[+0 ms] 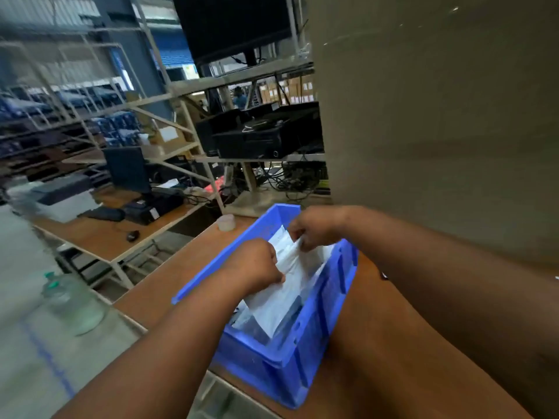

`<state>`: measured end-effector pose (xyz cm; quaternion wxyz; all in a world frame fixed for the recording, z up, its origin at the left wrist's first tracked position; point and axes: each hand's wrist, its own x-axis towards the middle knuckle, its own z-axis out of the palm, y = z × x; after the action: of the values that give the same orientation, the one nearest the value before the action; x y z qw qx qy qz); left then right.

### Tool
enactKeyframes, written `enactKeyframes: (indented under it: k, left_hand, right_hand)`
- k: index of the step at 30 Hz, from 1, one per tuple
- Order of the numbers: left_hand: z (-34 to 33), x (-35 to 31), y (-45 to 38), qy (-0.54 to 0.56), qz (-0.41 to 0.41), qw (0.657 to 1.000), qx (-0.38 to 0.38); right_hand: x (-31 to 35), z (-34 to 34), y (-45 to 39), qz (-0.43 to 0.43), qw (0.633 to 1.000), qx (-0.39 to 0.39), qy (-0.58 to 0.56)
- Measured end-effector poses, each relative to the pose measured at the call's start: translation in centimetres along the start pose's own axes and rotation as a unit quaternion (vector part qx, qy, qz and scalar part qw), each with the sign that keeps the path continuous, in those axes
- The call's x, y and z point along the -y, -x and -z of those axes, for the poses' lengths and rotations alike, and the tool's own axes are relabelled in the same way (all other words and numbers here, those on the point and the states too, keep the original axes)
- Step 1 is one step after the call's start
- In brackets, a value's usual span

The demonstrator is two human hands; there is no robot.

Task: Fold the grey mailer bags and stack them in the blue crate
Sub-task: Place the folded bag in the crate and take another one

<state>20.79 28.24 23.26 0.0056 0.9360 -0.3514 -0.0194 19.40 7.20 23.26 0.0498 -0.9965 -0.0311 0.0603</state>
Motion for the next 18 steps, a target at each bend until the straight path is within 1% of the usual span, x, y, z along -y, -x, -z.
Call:
enactKeyframes:
  k: [3, 9, 12, 15, 18]
  left_hand:
    - [-3.1, 2.2, -0.7, 0.020, 0.001, 0.998, 0.067]
    - [-7.5, 5.7, -2.3, 0.038, 0.008, 0.984, 0.173]
    - [-8.9, 6.6, -2.8, 0.005, -0.010, 0.976, 0.219]
    - [-10.1, 7.2, -3.3, -0.037, -0.016, 0.967, 0.252]
    - [-10.8, 8.1, -4.2, -0.055, -0.020, 0.963, 0.263]
  right_hand:
    - [1.8, -1.3, -3.5, 0.002, 0.997, 0.073, -0.002]
    - [3.9, -6.0, -9.4, -0.020, 0.982, 0.188, 0.018]
    - [4.9, -8.6, -11.1, -0.020, 0.967, 0.246, 0.065]
    - [6.0, -10.8, -12.1, -0.022, 0.957, 0.271, 0.100]
    - [7.1, -11.8, -12.4, -0.031, 0.952, 0.279, 0.122]
